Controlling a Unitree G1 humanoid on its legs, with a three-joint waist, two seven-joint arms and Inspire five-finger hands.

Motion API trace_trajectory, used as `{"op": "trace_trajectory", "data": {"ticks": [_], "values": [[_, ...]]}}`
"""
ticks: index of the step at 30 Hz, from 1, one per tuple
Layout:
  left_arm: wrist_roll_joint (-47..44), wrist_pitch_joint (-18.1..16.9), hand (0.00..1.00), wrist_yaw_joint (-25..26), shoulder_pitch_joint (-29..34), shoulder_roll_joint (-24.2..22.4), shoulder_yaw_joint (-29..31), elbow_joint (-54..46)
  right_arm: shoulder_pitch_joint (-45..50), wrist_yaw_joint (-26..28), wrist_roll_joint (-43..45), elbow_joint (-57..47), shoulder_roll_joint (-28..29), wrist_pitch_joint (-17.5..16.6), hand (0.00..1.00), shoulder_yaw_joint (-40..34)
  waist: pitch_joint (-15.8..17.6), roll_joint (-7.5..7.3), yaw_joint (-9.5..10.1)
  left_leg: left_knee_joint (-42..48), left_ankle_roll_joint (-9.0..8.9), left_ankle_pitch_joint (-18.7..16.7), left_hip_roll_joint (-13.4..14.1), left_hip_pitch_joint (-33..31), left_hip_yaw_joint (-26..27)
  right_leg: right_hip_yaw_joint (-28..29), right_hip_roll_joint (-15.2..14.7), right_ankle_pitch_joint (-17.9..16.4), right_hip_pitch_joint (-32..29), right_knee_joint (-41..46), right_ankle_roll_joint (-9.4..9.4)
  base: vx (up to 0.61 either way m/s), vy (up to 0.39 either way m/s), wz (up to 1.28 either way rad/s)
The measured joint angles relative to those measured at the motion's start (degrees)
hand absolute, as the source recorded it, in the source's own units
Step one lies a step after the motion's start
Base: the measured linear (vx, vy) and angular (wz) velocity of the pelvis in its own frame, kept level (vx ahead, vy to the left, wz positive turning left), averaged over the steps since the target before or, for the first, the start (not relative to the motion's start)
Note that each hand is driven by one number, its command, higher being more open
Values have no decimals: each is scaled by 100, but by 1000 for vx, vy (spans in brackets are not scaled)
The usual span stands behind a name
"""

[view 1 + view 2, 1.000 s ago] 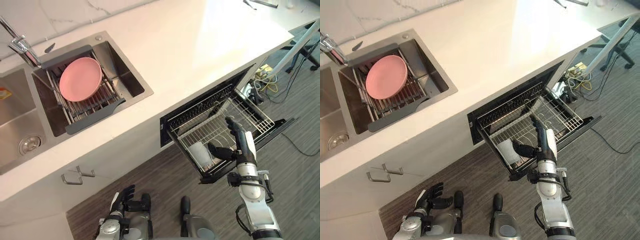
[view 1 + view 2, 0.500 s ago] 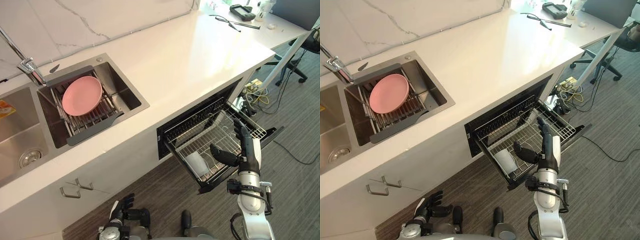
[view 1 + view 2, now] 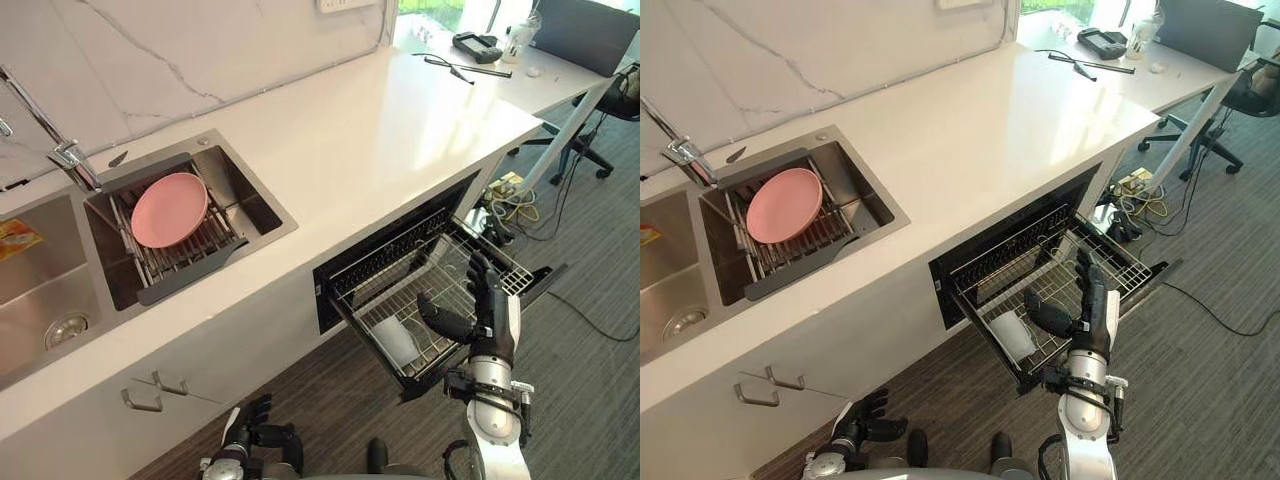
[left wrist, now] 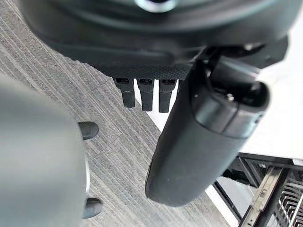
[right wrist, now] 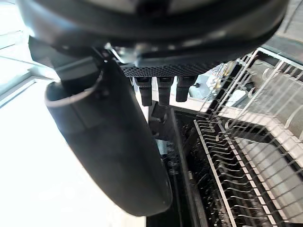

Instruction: Walk over to the sink, pick up the cup, carry it to the dishwasher, place the cup inside the dishwasher, then close the dishwasher door

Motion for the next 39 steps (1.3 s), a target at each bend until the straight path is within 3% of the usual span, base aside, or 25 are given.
{"op": "trace_trajectory", "data": {"ticks": [3,5,9,10,11,12,14,16,18,20,21,22,24,27,28,29,30,33,38,39], "values": [[27,-7,90,5,-21,0,1,-9,-204,-130,-13,-217,-42,-35,90,-12,8,3,34,225,-23,-16,-4,-189,-67,-265,-22,-124,-4,173,-18,-39,-5,57],[27,-17,90,8,-42,-15,19,-17,-580,-243,-23,-353,-127,-84,90,-9,16,19,126,230,92,-183,90,-239,253,-543,-40,-247,15,352,-36,-76,-12,61],[27,-23,90,15,-135,-116,120,-5,-1031,-434,-73,-858,-483,-243,90,-101,11,27,81,236,106,-178,529,-396,2028,-1475,-322,-352,113,424,99,-9,51,117],[26,-21,90,18,-128,-158,181,-9,-1214,-483,-89,-871,-632,-266,90,-133,-9,61,53,191,141,21,618,-387,2451,-1733,-403,-420,130,498,185,33,152,136],[21,-19,90,17,-121,-172,198,-9,-1299,-494,-103,-860,-705,-266,90,-137,-15,78,52,111,142,255,604,-373,2462,-1846,-434,-456,152,530,238,51,188,105],[18,-18,90,28,-116,-163,241,-15,-1452,-482,-162,-845,-722,-262,90,-121,-7,48,98,-92,189,343,422,-289,2335,-1964,-550,-470,220,555,273,59,166,74],[19,-8,90,74,-101,-156,302,-6,-1598,-403,-292,-838,-650,-266,90,32,14,6,150,-178,270,308,200,-184,2202,-2137,-750,-557,351,645,435,81,168,53],[-18,6,90,86,-22,-109,291,-29,-1709,-270,-402,-682,-644,-270,90,326,49,-58,164,-129,381,23,-99,4,2159,-2148,-1222,-952,305,1403,565,131,188,23],[-76,5,90,106,24,-79,258,-50,-1794,-156,-417,-369,-685,-264,90,437,77,-103,160,-167,442,-122,-259,196,2165,-1941,-1554,-1078,126,2187,438,134,200,2],[-75,-2,90,98,59,-25,198,-101,-1814,-108,-416,-37,-694,-245,90,493,76,-132,127,-172,481,-222,-364,371,2119,-1480,-1791,-1021,-180,3106,158,131,177,12],[-68,-5,90,79,80,26,169,-139,-1812,-60,-416,147,-700,-224,90,503,84,-182,74,-195,552,-296,-422,474,1990,-1083,-1850,-860,-387,3643,-101,128,107,32],[-64,-5,90,68,90,34,140,-155,-1794,-34,-416,201,-708,-197,90,499,90,-213,20,-205,589,-319,-445,522,1880,-842,-1838,-756,-518,3924,-255,199,104,67],[-24,2,90,43,147,86,79,-173,-1709,77,-416,322,-795,-154,90,497,66,-270,-173,-210,672,-365,-417,582,1385,69,-1328,-1400,-862,4247,-79,266,52,97],[26,2,90,24,126,75,79,-163,-1713,221,-508,320,-1001,-151,90,509,53,-276,-154,-81,562,-339,-350,658,1146,528,-721,-1671,-1230,3572,-74,284,-14,76],[33,2,90,2,126,84,80,-154,-1713,235,-514,320,-1002,-151,90,511,42,-299,-150,0,526,-351,-359,652,1142,520,-649,-1575,-1247,3211,-47,190,-35,50],[33,-2,90,-24,124,127,81,-155,-1713,241,-513,319,-988,-151,90,524,-3,-391,-135,112,446,-396,-435,652,1131,468,-594,-984,-1261,2630,-70,253,-70,51],[45,-1,90,-4,78,98,124,-12,-1685,253,-513,324,-1061,-152,90,541,-96,-344,-138,222,331,-485,-436,669,1007,501,-576,-887,-1148,2359,176,261,-76,38],[48,-8,90,-4,173,-37,267,16,-1582,311,-508,323,-1157,-153,90,524,-219,-136,-109,239,153,-605,-163,661,1004,431,-298,-656,-783,1652,152,294,-70,-6],[255,52,90,-33,163,-48,294,38,-1179,343,-509,324,-1141,-78,90,261,-221,-131,-176,341,122,-625,-91,822,999,428,-222,-544,-376,1200,174,172,-29,-6],[259,191,90,-77,114,-32,325,86,-1085,339,-511,324,-1092,-46,90,216,-207,-156,-183,802,87,-647,-135,675,988,457,-325,-468,-248,1130,190,101,58,7]]}}
